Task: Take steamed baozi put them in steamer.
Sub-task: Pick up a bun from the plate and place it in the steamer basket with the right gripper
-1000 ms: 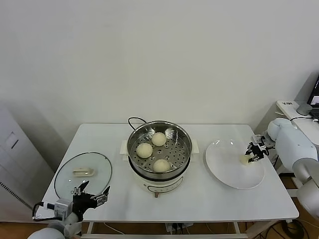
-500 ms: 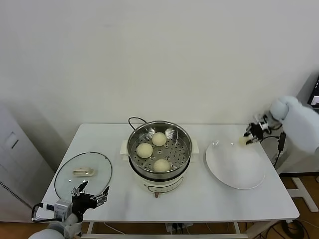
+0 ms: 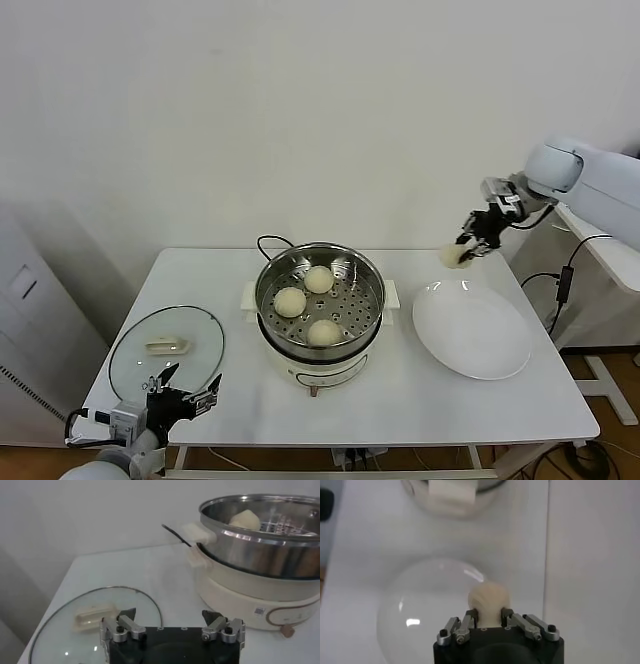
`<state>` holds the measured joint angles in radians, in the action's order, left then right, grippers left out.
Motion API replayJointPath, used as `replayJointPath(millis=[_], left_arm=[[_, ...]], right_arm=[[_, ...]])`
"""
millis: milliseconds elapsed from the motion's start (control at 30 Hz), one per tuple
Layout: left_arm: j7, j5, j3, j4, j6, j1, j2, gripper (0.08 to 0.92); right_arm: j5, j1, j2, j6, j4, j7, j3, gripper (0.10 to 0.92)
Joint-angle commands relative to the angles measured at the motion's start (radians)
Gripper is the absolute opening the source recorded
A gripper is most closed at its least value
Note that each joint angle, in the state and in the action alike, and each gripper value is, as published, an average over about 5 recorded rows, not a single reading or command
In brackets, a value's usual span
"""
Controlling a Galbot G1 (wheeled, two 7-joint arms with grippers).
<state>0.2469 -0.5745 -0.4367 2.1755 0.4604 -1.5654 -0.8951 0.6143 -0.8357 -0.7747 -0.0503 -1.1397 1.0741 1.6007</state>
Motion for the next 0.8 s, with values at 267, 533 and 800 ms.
replayJointPath(millis=[267,533,800], left_arm=[[0.000,0.001,0.002,-0.001,-0.002,-0.001,-0.004,0.823],[0.000,0.000,0.003,-0.003,-0.001,0.005,-0.001,0.823],[0.000,-0.003,0.003,-0.006,-0.002,0.008,0.001,0.823]], right_arm=[[0.328,-0.120,-0.183,-0.269,-0.184,-0.185,0.150,0.323],[0.339,-0.069,-0.263,-0.325,-0.165,-0.243,0.116,0.325],[0.352,-0.028,-0.311,-0.372,-0.183,-0.300,0.091,0.323]])
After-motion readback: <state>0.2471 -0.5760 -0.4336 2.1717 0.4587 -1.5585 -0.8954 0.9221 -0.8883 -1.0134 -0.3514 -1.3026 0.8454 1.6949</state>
